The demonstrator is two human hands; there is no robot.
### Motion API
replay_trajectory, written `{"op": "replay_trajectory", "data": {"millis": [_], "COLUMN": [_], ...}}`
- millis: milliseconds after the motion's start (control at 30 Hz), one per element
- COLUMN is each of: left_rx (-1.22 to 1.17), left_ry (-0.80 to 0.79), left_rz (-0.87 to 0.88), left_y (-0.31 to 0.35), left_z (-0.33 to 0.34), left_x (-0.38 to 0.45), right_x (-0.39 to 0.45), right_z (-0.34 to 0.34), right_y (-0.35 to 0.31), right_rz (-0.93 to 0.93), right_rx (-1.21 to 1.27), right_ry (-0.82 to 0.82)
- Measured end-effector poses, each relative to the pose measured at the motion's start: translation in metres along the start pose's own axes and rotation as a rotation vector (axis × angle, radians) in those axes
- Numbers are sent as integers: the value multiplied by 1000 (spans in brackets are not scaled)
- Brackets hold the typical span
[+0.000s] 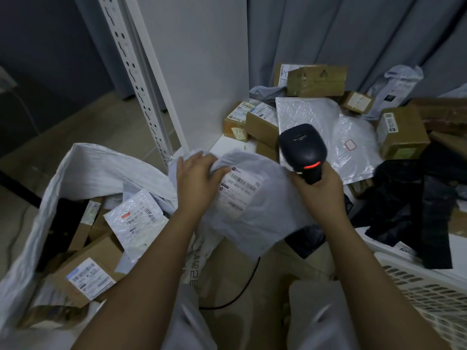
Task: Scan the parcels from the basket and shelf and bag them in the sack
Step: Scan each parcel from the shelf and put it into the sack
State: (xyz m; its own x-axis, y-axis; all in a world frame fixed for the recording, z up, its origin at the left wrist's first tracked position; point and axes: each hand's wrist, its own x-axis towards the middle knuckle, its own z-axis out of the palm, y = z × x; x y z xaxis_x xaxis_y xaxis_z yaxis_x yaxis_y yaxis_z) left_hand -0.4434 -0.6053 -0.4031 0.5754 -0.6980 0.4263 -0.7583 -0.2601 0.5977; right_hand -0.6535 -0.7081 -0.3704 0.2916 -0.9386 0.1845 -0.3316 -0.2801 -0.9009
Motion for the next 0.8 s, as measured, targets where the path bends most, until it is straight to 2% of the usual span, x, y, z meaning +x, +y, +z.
{"op": "replay_trajectory", "data": {"millis": [133,300,467,633,800], "left_rx": [14,-220,-331,-491,-541], "left_ry": [201,207,157,126,102], "left_rz": [-176,-439,-436,-496,-496], "left_y": [1,-8,8,13,9], "left_z": [-21,-29,-33,-26,-11], "left_x": [-5,-11,-19,-14,-10], "right_x": [0,-10,-22,-29,-27], "right_z": [-6,1,18,28,22], "right_y": [1,-4,-14,-13,-16], "right_rz": [23,78,163,242,283], "right_rx": [-31,45,237,210,181], "right_ry": [164,55,-122,-239,-333]}}
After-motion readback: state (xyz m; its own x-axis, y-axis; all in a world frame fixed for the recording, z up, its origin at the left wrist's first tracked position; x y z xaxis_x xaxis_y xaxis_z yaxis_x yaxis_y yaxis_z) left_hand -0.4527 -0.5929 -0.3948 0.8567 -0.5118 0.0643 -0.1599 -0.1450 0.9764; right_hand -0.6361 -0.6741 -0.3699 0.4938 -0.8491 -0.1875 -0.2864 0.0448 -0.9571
